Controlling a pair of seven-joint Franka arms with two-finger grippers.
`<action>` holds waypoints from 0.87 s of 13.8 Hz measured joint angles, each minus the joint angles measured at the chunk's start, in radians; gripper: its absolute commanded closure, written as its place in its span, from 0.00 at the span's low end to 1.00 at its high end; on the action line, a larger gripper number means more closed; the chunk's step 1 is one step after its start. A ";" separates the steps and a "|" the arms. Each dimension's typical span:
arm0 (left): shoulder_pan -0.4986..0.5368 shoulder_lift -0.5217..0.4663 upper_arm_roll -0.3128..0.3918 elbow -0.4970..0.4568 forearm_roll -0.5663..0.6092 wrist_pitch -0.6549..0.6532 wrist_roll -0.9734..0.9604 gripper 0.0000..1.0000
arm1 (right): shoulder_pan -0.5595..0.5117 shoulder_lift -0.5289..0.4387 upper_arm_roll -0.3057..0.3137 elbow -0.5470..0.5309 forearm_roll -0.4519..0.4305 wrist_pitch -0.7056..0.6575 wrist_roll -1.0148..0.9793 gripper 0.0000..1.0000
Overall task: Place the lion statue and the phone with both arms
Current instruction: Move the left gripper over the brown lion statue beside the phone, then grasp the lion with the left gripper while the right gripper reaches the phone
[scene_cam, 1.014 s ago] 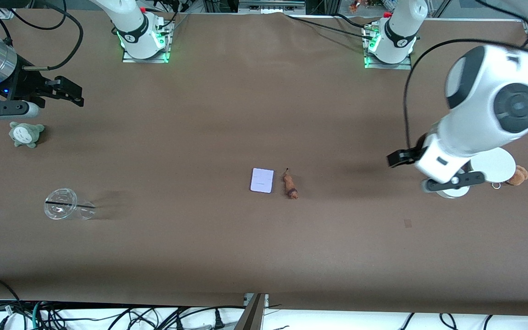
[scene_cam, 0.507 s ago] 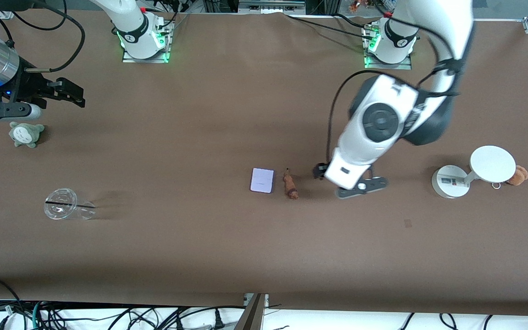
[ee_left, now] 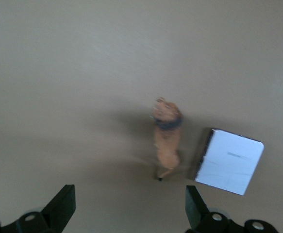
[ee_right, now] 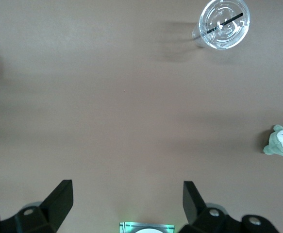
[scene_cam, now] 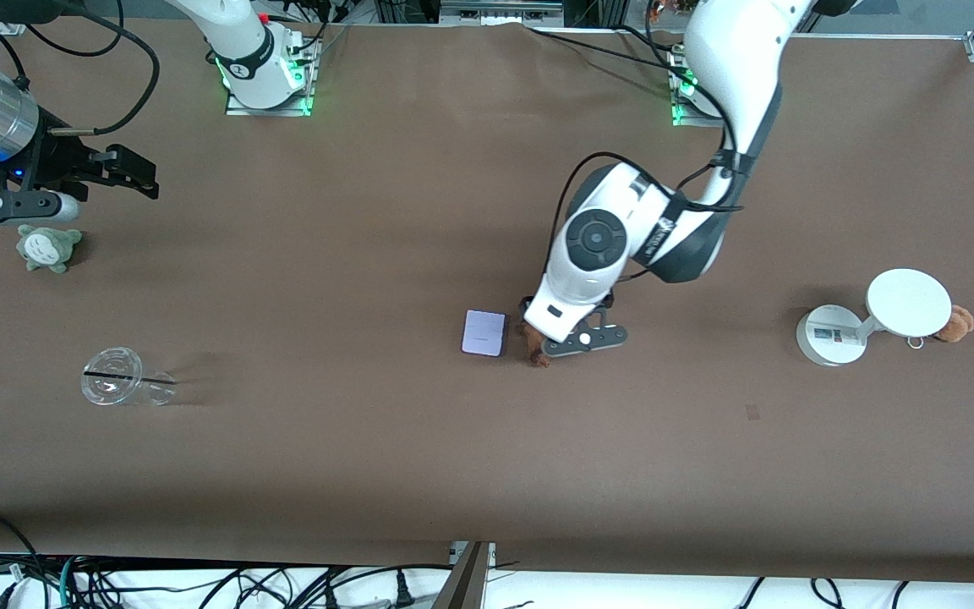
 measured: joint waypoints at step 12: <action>-0.045 0.188 0.027 0.124 0.073 0.107 -0.053 0.00 | 0.004 0.008 0.004 -0.001 0.003 0.006 0.000 0.00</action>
